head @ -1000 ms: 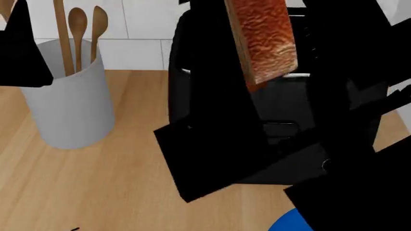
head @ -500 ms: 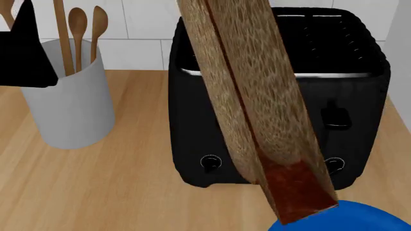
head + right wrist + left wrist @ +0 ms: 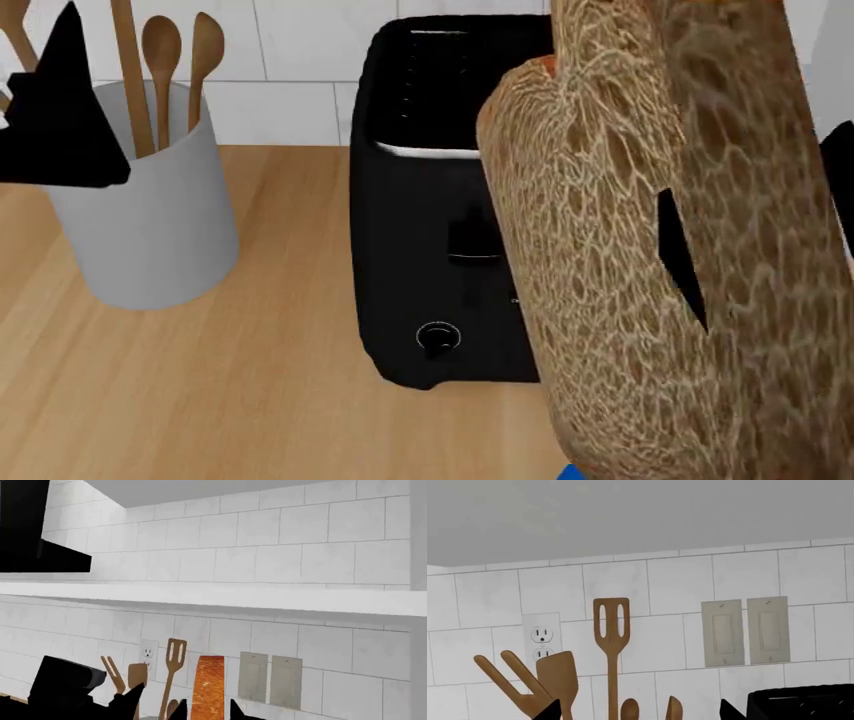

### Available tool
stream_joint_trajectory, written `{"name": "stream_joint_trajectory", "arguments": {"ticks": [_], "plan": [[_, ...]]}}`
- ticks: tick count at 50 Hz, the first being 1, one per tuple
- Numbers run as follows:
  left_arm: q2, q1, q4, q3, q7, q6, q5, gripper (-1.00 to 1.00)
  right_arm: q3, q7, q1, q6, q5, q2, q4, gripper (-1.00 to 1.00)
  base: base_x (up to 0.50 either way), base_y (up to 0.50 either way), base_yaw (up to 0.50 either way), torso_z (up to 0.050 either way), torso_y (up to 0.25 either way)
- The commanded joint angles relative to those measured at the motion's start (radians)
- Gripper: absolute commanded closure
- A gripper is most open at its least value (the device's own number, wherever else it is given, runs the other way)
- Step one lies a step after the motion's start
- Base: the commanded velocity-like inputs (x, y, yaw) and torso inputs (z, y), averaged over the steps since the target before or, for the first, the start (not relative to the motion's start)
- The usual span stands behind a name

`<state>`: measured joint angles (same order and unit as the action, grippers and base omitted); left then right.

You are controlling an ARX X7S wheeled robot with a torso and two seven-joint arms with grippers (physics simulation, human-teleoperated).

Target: Place the toasted item on a plate.

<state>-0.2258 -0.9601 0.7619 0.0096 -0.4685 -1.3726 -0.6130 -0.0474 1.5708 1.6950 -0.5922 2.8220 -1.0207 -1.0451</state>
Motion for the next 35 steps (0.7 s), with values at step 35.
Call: {"name": "stream_joint_trajectory", "arguments": {"ticks": [35], "plan": [[-0.014, 0.016, -0.018, 0.016, -0.024, 0.030, -0.024, -1.00, -0.653, 0.000, -0.922, -0.397, -0.055, 0.273, -0.002, 1.00, 0.00, 0.00, 0.00, 0.000, 0.000]]}}
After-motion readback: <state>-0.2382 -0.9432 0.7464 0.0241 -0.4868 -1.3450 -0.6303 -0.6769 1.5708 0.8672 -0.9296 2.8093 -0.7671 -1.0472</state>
